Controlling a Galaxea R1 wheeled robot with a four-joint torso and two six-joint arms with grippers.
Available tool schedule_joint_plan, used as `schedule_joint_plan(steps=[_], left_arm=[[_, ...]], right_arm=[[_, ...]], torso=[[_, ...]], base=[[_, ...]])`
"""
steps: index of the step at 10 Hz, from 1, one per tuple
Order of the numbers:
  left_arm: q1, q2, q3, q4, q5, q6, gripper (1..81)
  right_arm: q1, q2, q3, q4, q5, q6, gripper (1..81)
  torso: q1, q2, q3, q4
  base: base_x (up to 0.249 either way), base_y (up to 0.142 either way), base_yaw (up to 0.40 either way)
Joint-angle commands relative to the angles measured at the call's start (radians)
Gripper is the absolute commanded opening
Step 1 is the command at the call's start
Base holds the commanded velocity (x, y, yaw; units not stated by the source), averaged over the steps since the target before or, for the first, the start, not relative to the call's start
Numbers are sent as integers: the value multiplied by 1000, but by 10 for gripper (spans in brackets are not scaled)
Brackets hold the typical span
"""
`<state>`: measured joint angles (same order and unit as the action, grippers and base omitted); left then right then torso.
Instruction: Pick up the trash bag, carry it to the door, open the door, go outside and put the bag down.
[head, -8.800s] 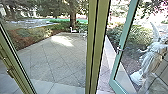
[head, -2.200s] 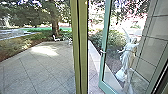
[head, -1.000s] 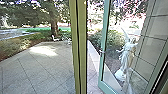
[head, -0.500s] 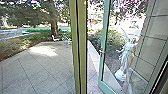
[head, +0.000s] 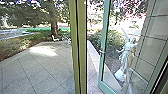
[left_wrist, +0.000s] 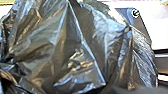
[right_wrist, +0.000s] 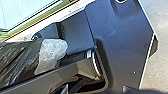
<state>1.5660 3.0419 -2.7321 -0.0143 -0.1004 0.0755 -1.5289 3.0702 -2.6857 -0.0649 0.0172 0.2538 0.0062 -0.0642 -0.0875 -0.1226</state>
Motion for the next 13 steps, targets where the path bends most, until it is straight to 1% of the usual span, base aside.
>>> schedule_joint_plan(steps=[1, 5, 10, 13], left_arm=[[-42, 6, 2, 13, 54, 4, 10], [-42, 5, 3, 13, 54, 4, 10], [-42, 3, 5, 13, 50, 4, 10], [-42, 3, 5, 13, 50, 4, 10]], right_arm=[[46, 14, 8, -10, -53, -4, 811], [46, 14, 8, -9, -53, -4, 811], [16, 12, -5, -10, -51, -5, 811], [2, 17, -5, -19, -53, -27, 811]], torso=[[0, 0, 0, 0], [0, 0, 0, 0], [0, 0, 0, 0], [0, 0, 0, 0]], base=[[0, -87, 0], [0, -96, 0], [0, -108, 0], [0, -112, 0]])
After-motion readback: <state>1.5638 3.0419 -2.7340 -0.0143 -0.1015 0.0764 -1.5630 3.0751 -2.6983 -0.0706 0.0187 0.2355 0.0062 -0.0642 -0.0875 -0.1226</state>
